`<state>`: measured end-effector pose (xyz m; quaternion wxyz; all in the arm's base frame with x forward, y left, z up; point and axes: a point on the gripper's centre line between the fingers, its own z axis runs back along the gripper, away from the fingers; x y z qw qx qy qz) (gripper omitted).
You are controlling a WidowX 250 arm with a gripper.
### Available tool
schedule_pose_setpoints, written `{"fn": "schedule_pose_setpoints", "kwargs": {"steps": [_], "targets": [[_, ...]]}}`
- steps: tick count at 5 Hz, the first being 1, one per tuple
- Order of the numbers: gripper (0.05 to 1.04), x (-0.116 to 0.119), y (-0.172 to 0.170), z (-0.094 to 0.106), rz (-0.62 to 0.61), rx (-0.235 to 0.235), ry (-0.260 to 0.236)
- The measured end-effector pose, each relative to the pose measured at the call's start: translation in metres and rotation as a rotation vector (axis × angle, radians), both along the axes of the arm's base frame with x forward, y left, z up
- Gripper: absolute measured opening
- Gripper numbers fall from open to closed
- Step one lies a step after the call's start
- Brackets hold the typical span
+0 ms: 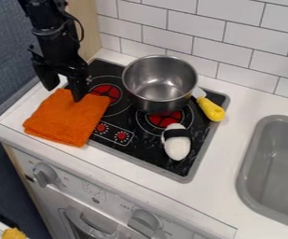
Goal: Move the orange cloth to the bottom left corner of the stove
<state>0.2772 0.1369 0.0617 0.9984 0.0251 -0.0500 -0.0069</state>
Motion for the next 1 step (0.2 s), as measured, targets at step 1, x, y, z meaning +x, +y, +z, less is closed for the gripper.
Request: {"fn": "schedule_pose_setpoints", "kwargs": {"steps": [1], "targets": [[1.001,0.0047,-0.0027,-0.0012,0.02,0.008,0.032]]}}
